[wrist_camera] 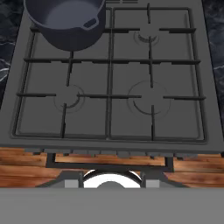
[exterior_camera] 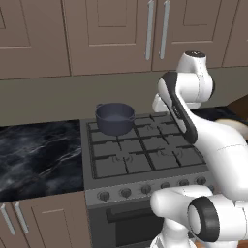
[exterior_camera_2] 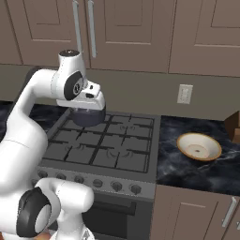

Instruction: Open the cabinet and move the ladle to the pot. Then close the cabinet.

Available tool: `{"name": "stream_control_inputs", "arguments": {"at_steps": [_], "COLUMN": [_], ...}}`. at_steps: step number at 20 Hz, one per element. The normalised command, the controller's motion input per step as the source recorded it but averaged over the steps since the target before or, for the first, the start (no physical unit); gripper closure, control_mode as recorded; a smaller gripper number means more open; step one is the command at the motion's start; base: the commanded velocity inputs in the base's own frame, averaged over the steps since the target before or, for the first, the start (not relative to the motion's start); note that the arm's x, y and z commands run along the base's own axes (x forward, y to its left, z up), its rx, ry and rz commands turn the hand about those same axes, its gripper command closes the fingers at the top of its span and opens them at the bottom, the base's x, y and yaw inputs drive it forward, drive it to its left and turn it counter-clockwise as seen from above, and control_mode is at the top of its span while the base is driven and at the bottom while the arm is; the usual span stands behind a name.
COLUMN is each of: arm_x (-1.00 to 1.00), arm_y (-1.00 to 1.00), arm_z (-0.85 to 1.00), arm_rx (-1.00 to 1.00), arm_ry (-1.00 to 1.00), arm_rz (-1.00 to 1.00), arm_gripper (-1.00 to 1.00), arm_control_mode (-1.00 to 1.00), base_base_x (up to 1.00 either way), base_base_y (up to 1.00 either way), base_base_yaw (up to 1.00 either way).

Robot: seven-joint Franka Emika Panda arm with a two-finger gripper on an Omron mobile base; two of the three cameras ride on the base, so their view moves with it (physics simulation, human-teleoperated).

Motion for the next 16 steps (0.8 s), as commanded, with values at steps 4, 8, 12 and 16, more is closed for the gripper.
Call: {"name": "stream_control_inputs", "arguments": {"at_steps": [4, 8, 12, 16], "arm_x": [-0.04, -0.34, -0.34, -0.13], "arm_y": [0.0, 0.0, 0.0, 0.0], "arm_z": [0.0, 0.0, 0.14, 0.43], "arm_rx": [0.0, 0.0, 0.0, 0.0], "arm_ry": [0.0, -0.1, -0.22, -0.23], "arm_rz": [0.0, 0.0, -0.02, -0.04], "arm_gripper": [-1.0, -1.0, -1.0, -1.0], "arm_control_mode": [-1.0, -1.0, -1.0, -1.0], "base_base_x": [0.0, 0.0, 0.0, 0.0], "base_base_y": [0.0, 0.0, 0.0, 0.0], "base_base_yaw": [0.0, 0.0, 0.0, 0.0]}}
